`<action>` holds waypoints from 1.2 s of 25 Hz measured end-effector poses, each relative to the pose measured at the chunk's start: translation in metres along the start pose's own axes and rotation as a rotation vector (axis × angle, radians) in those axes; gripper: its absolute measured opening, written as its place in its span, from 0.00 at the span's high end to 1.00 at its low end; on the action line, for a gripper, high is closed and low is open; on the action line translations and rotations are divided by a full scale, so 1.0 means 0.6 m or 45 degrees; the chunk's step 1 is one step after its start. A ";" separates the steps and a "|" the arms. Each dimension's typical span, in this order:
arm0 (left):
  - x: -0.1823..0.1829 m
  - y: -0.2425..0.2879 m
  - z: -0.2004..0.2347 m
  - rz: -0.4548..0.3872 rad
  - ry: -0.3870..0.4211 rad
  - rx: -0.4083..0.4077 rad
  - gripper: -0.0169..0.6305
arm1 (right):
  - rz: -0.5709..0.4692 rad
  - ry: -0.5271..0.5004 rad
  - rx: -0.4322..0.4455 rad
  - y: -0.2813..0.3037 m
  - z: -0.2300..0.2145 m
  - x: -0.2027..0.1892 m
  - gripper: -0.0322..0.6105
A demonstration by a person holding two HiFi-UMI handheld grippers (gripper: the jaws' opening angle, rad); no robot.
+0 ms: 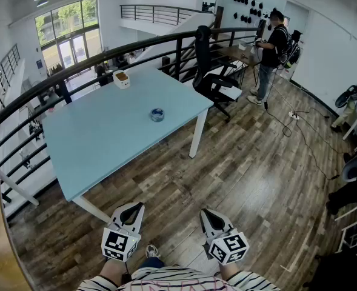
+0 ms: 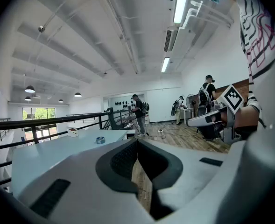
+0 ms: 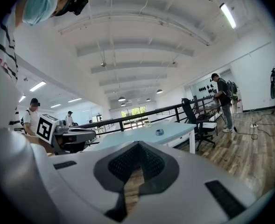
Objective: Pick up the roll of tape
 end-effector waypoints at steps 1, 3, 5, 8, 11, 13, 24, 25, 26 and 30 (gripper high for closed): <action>0.001 -0.005 -0.006 0.000 0.001 0.000 0.93 | -0.002 -0.002 0.003 -0.006 0.002 0.000 0.91; 0.002 -0.012 -0.017 0.001 0.004 0.001 0.93 | -0.005 -0.005 0.006 -0.017 0.005 0.001 0.91; 0.003 -0.018 -0.027 -0.001 0.006 0.006 0.93 | -0.011 0.004 0.007 -0.026 0.004 0.001 0.91; 0.007 -0.025 -0.038 -0.016 -0.001 0.025 0.93 | -0.013 0.038 0.028 -0.035 0.002 0.002 0.91; 0.006 -0.031 -0.046 -0.012 -0.004 0.022 0.93 | -0.028 0.003 0.039 -0.038 0.002 0.001 0.90; -0.002 -0.032 -0.051 0.008 0.000 -0.002 0.91 | -0.021 -0.017 0.059 -0.033 0.003 -0.003 0.90; -0.033 0.049 0.050 0.025 -0.025 -0.073 0.68 | 0.007 -0.043 0.032 0.093 -0.007 -0.007 0.63; -0.031 0.057 0.071 0.021 -0.020 -0.078 0.68 | 0.002 -0.047 0.024 0.113 -0.005 -0.004 0.63; -0.029 0.065 0.092 0.019 -0.014 -0.085 0.68 | -0.004 -0.049 0.013 0.133 -0.003 -0.001 0.63; -0.035 0.099 0.169 0.027 -0.019 -0.110 0.68 | -0.019 -0.045 -0.035 0.207 -0.004 0.004 0.63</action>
Point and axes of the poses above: the fingertips, and each gripper's own axes: y forward along the fingers, z to its left, x out of its top, the point moved 9 cm from there along -y, backward along the fingers, and after that the axes turned 14 degrees about -z, right-handed, at the moved point
